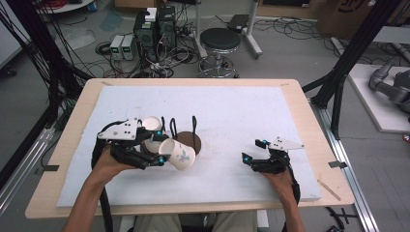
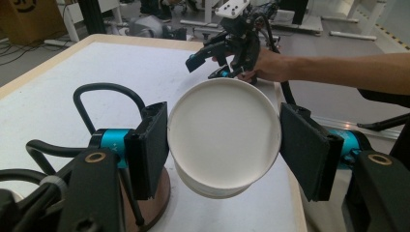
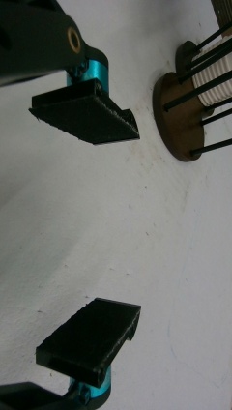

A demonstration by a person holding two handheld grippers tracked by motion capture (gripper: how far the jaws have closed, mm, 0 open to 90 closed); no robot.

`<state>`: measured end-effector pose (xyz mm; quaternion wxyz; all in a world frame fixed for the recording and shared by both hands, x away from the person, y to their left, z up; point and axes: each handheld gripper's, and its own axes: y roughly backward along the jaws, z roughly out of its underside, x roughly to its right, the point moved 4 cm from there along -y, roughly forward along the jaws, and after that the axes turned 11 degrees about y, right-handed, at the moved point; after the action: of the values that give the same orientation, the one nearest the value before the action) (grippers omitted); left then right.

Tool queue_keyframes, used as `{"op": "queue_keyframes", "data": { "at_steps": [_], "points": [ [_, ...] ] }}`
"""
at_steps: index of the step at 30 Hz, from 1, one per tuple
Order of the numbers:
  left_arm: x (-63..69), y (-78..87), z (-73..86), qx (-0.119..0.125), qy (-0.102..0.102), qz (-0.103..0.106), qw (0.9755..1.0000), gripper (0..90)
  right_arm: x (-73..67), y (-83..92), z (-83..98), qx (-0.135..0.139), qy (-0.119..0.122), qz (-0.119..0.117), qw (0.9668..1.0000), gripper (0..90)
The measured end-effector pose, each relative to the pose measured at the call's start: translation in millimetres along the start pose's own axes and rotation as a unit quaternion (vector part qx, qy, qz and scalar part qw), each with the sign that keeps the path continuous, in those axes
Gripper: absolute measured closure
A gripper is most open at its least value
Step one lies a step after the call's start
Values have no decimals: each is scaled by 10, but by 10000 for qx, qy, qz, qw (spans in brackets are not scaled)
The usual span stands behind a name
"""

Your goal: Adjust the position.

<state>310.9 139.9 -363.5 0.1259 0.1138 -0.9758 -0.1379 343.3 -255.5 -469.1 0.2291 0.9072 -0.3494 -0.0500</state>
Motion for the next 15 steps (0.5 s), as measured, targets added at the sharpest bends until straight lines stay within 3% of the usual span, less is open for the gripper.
{"op": "queue_keyframes", "data": {
  "at_steps": [8,15],
  "points": [
    [-14,2,15,26,24,-32,10000,368,10,6,0,21,-61,-67,10000,171],
    [-29,-17,9,62,26,27,10000,368,-42,56,-83,201,174,-189,9995,171]
  ]
}}
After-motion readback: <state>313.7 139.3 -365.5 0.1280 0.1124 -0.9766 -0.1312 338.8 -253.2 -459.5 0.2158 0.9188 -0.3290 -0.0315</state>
